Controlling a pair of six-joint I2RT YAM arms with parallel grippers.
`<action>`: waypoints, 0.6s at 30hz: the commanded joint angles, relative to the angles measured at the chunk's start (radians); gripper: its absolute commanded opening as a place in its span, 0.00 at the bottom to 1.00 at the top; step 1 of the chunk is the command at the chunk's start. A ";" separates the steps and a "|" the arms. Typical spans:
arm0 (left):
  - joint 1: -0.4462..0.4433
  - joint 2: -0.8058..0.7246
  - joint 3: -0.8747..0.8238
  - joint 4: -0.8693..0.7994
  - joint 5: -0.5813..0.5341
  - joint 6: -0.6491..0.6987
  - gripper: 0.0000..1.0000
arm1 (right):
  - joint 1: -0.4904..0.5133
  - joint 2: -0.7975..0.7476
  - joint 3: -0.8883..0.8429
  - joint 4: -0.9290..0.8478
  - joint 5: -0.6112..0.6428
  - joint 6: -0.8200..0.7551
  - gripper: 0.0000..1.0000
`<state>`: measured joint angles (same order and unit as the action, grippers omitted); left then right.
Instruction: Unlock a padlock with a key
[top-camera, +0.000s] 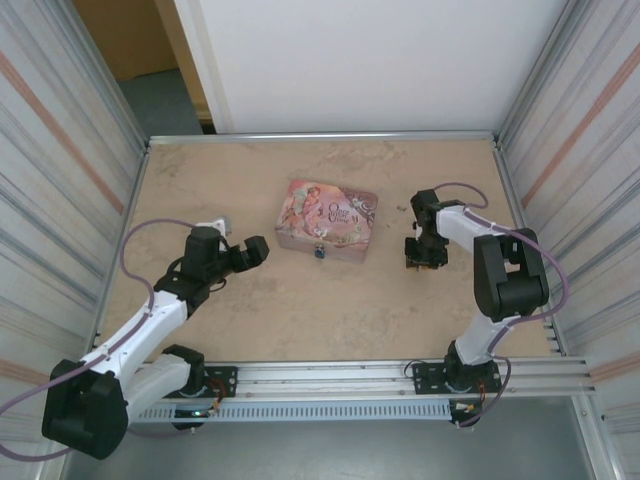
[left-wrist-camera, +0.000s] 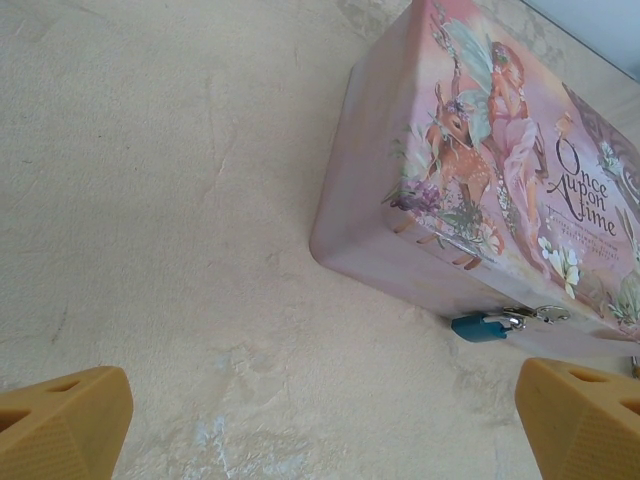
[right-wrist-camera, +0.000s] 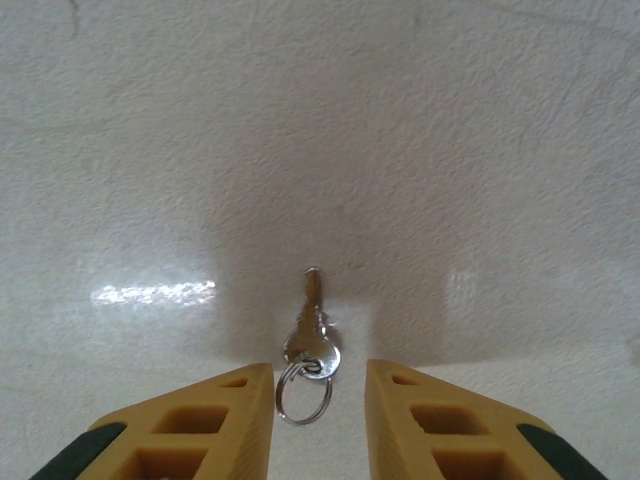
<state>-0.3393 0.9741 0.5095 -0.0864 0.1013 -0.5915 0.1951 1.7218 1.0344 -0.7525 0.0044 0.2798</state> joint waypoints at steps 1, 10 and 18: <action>0.007 -0.004 0.006 -0.021 -0.027 -0.008 0.99 | -0.006 0.021 0.012 -0.014 0.010 -0.003 0.26; 0.009 -0.003 0.006 -0.027 -0.026 -0.008 0.99 | -0.012 0.035 0.010 -0.009 0.005 -0.005 0.16; 0.008 -0.003 0.008 -0.026 -0.024 -0.008 0.99 | -0.019 0.045 0.000 -0.002 -0.007 -0.007 0.14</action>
<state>-0.3393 0.9741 0.5095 -0.1017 0.0937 -0.5915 0.1864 1.7359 1.0344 -0.7498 0.0006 0.2790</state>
